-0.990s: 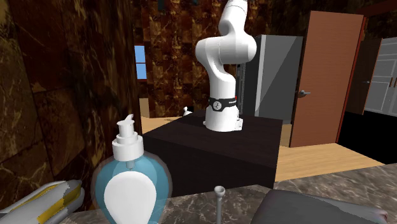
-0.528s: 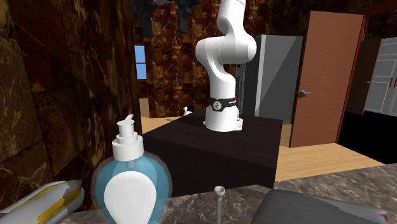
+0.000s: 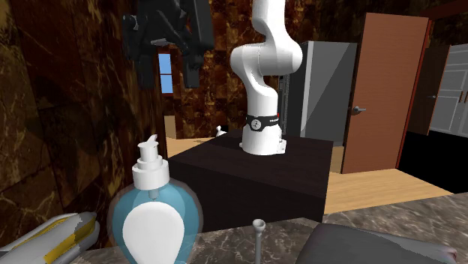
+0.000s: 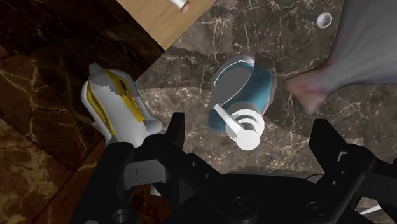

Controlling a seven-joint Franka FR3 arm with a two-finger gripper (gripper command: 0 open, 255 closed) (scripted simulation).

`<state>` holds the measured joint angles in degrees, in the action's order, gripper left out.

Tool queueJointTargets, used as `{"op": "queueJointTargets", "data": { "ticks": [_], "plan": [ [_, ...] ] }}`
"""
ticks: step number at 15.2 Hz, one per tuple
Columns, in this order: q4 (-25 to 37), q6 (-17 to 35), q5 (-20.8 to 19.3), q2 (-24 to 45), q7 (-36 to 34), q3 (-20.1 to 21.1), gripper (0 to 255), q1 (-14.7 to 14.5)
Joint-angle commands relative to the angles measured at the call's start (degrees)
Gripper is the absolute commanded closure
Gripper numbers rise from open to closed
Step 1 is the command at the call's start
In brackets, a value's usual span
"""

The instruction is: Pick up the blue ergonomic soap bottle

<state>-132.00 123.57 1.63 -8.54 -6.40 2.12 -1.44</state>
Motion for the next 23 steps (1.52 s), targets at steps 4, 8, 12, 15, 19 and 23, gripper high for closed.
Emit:
{"op": "queueJointTargets", "data": {
  "ticks": [4,8,12,15,19,23],
  "plan": [
    [5.2,5.8,0.1,10.7,-0.8,0.3,0,-0.2],
    [6.6,8.6,0.1,14.8,-0.9,0.3,0,-0.3],
    [5.6,11.5,0.1,16.7,-0.9,0.3,0,-0.3],
    [5.3,12.7,0.1,17.5,-0.9,0.3,0,-0.3],
    [5.2,12.7,0.1,17.5,-0.8,0.3,255,-0.3],
    [5.3,12.7,0.1,17.5,-0.8,0.3,255,-0.3]
  ]
}}
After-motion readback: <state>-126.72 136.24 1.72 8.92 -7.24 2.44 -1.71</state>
